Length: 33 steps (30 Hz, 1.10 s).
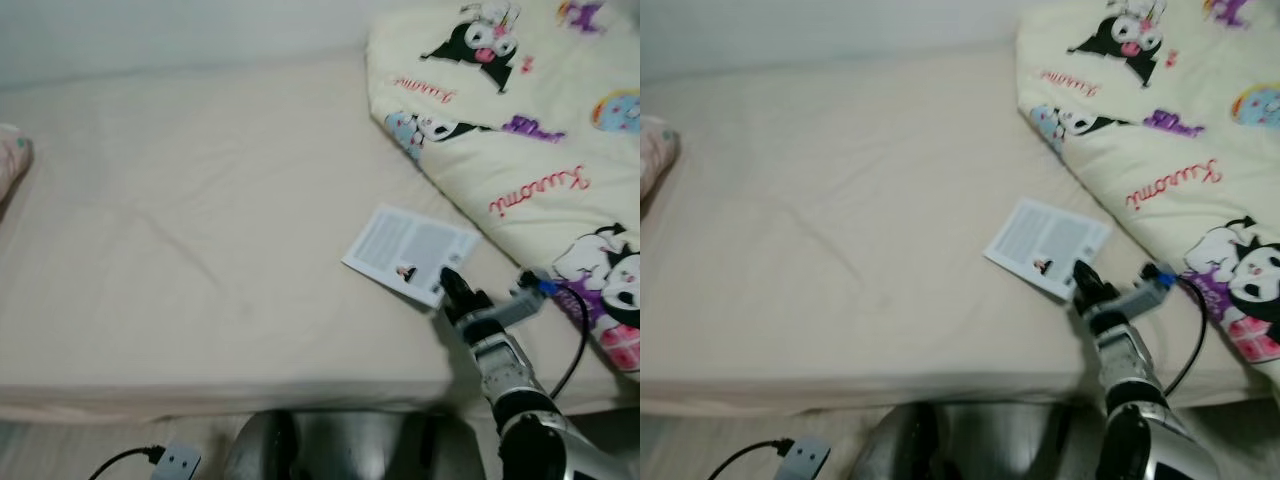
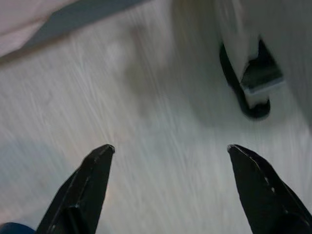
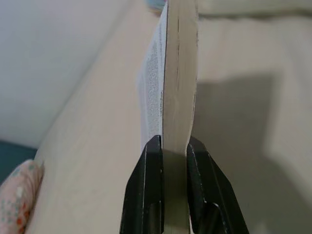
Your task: Clean up the room
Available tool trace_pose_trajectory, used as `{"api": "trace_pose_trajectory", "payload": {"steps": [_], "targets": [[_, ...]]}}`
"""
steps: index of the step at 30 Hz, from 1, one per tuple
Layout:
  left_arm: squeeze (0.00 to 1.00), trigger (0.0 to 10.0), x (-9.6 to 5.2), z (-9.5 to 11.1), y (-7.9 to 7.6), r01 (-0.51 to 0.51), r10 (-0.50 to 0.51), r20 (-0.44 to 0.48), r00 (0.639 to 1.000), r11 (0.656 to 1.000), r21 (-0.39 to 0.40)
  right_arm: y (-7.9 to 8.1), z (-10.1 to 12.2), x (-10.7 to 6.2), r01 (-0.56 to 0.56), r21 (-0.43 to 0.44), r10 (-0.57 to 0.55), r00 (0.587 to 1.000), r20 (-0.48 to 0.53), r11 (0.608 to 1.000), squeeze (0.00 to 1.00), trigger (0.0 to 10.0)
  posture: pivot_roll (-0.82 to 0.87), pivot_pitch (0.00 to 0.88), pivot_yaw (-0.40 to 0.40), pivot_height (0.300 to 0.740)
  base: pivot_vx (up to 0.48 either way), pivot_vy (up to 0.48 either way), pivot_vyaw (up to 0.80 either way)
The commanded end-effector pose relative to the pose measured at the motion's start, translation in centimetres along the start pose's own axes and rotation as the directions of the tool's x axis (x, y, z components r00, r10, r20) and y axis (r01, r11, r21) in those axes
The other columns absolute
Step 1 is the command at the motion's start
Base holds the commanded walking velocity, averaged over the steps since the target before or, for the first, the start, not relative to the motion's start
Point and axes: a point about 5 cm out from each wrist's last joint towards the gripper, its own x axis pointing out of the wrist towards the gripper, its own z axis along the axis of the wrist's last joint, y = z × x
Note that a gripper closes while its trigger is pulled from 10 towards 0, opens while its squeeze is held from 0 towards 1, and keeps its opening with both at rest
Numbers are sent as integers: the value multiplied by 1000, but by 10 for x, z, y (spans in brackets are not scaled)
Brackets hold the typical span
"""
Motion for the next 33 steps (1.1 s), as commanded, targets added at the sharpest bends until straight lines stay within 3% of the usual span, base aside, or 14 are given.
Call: {"api": "trace_pose_trajectory", "payload": {"steps": [1,2,4,5,7,11,22,33], "targets": [[0,10000,-4,-18,-2,-15,12,-65,998,999,-43,7,-12,1,-50,-30,49,998,-47,998,0,0,-4,170,88,602,0,0,0],[0,10000,-1,-10,-3,-28,24,-46,999,996,-86,23,-30,4,-125,-71,115,985,-129,990,0,0,-23,150,76,602,0,0,0],[0,10000,5,7,-8,-42,40,-15,999,988,-147,54,-75,0,-311,-110,265,914,-307,944,0,0,-47,115,58,602,0,0,0],[0,10000,5,7,-8,-42,40,-15,999,988,-147,54,-75,0,-311,-110,265,914,-307,944,0,0,-47,115,58,602,0,0,0],[0,10000,9,16,-13,-44,45,-2,999,986,-162,66,-108,-13,-380,-74,321,857,-404,922,0,0,-54,88,43,612,0,0,0],[0,10000,11,24,-14,-66,67,0,998,978,-196,73,-131,-25,-400,-48,334,821,-463,915,0,0,-64,66,35,627,0,0,0],[0,10000,12,28,-5,-142,136,-41,990,959,-247,67,-125,-27,-397,-89,316,831,-458,914,0,0,-87,19,36,677,-343,0,0],[0,10000,13,26,-12,-135,124,-62,990,967,-217,68,-132,-32,-433,-144,315,810,-494,890,0,0,-94,9,36,727,0,0,0]]}}
